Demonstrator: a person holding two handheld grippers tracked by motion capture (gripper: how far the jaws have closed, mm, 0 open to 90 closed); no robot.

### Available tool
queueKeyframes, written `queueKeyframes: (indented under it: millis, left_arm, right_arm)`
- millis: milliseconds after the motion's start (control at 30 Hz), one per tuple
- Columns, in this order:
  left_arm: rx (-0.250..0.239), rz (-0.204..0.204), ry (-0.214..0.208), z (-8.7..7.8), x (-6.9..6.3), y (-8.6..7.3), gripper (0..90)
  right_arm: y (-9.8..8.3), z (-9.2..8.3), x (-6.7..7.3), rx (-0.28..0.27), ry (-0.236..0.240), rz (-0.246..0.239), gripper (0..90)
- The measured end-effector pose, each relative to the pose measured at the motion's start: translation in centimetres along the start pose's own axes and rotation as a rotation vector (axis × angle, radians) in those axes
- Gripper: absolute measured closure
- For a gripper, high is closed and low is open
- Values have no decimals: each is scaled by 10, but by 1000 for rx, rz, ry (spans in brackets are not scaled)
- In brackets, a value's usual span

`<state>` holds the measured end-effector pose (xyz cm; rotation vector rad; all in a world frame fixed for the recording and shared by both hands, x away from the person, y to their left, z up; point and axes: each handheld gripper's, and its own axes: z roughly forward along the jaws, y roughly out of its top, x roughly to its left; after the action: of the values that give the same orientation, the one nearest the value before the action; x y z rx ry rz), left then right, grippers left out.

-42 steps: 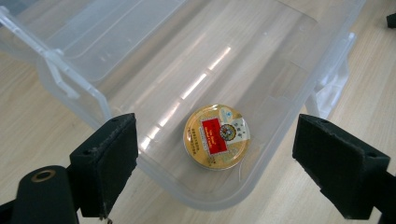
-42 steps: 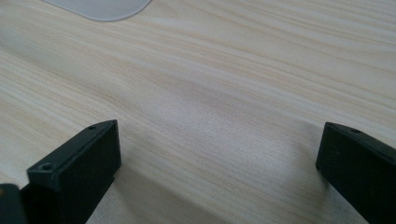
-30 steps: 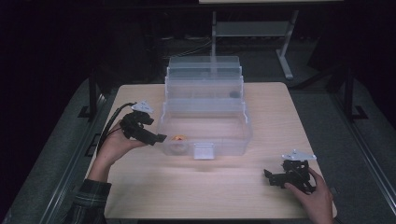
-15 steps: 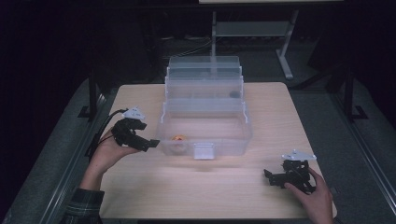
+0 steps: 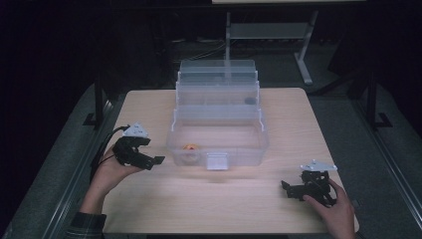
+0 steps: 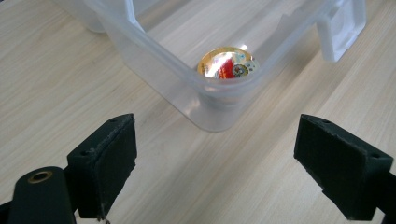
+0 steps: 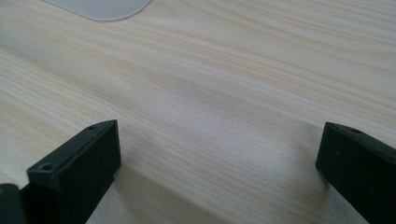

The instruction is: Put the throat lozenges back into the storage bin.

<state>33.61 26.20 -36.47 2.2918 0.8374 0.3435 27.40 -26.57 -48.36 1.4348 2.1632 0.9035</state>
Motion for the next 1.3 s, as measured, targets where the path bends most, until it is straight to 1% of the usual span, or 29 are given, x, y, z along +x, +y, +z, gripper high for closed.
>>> queueKeyframes:
  millis: [67,100,133,333,367,467,600,633,667,800,867,1067,1133,1200,1300]
  left_arm:
    - [-3,-3,4,-1,-1,-3,124]
    - [-1,4,8,-1,-1,-5,124]
    - [-4,-2,10,-2,-1,-7,124]
    - [-5,-2,22,-3,-1,-19,124]
    - [-6,-9,20,-3,-1,-21,124]
    - [-19,-13,20,-3,-1,-30,124]
    - [-23,-16,26,-2,-3,-38,125]
    - [-22,-12,26,-2,-4,-40,125]
    - [-32,-10,26,-2,-4,-43,125]
    - [-44,-14,44,-2,-7,-53,124]
    - [-55,-25,50,-2,-9,-59,124]
    - [-63,-31,50,3,-13,-75,124]
    - [-63,-29,50,3,-13,-78,124]
    - [-66,-40,61,5,-15,-82,124]
    - [-70,-42,65,6,-16,-87,125]
  right_arm:
    - [0,0,0,0,0,0,0]
    - [0,0,0,0,0,0,0]
    - [0,0,0,0,0,0,0]
    - [0,0,0,0,0,1,0]
    - [0,0,0,0,0,1,0]
    - [0,0,0,0,0,0,0]
    - [0,0,0,0,0,0,0]
    - [0,0,0,0,0,0,0]
    - [0,0,0,0,0,1,0]
    - [0,0,0,0,0,0,0]
    - [0,0,0,0,0,0,0]
    - [0,0,0,0,0,0,0]
    - [0,0,0,0,0,1,0]
    - [0,0,0,0,0,1,0]
    - [0,0,0,0,0,0,0]
